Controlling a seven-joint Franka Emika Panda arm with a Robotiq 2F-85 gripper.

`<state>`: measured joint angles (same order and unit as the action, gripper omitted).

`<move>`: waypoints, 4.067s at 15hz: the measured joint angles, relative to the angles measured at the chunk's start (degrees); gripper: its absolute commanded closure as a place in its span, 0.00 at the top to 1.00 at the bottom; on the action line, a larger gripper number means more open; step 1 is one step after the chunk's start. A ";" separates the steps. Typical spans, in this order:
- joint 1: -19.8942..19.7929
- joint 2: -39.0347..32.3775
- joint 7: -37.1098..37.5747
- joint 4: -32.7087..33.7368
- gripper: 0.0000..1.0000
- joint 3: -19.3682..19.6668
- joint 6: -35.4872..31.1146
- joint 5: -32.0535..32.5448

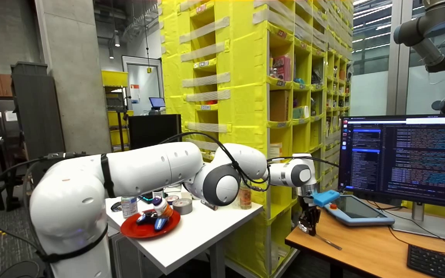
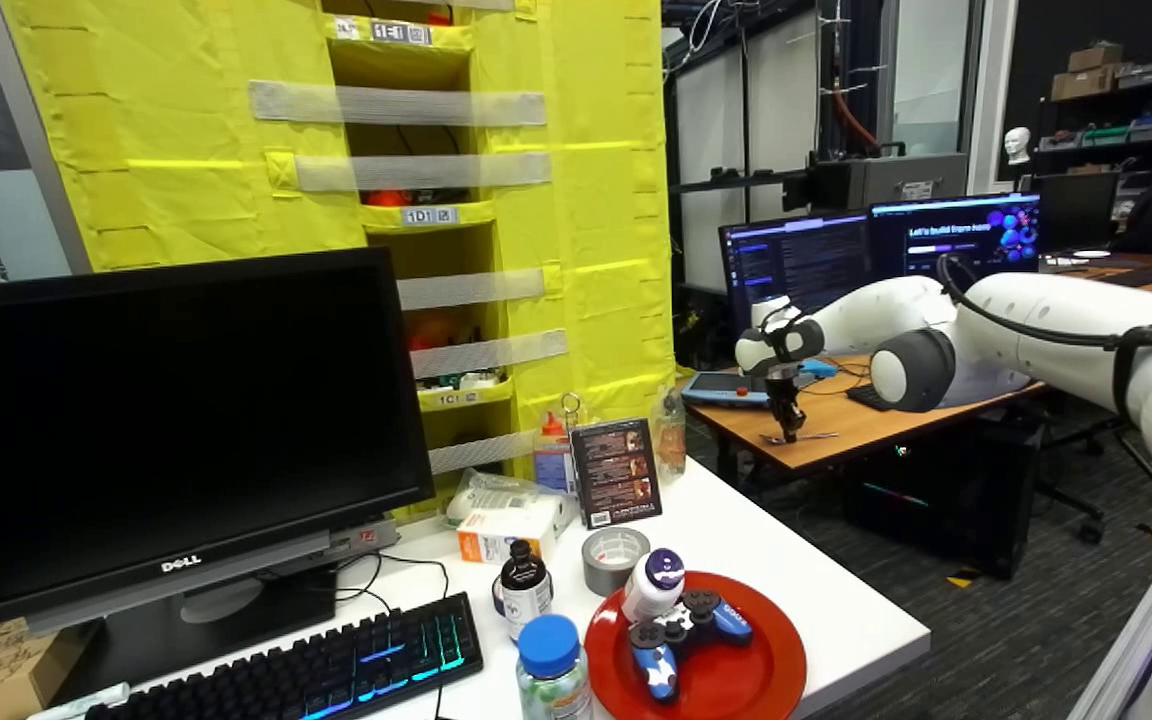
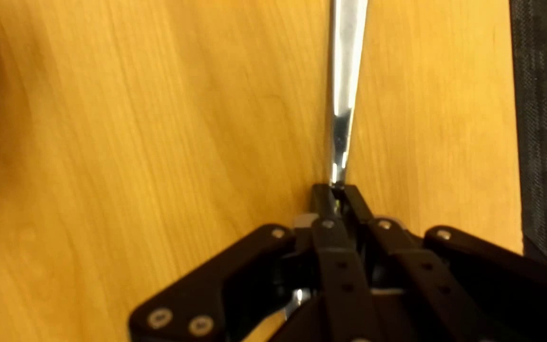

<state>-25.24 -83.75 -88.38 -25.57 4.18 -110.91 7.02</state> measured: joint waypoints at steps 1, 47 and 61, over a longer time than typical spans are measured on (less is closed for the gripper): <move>0.32 0.00 0.58 0.11 0.02 -0.19 0.60 -0.18; 12.94 15.89 34.31 -48.21 0.02 -4.35 -30.84 -7.35; 9.55 28.06 48.58 -88.55 0.02 -7.42 -62.67 -4.42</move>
<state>-15.69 -55.69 -39.80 -114.12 -3.25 -173.58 2.59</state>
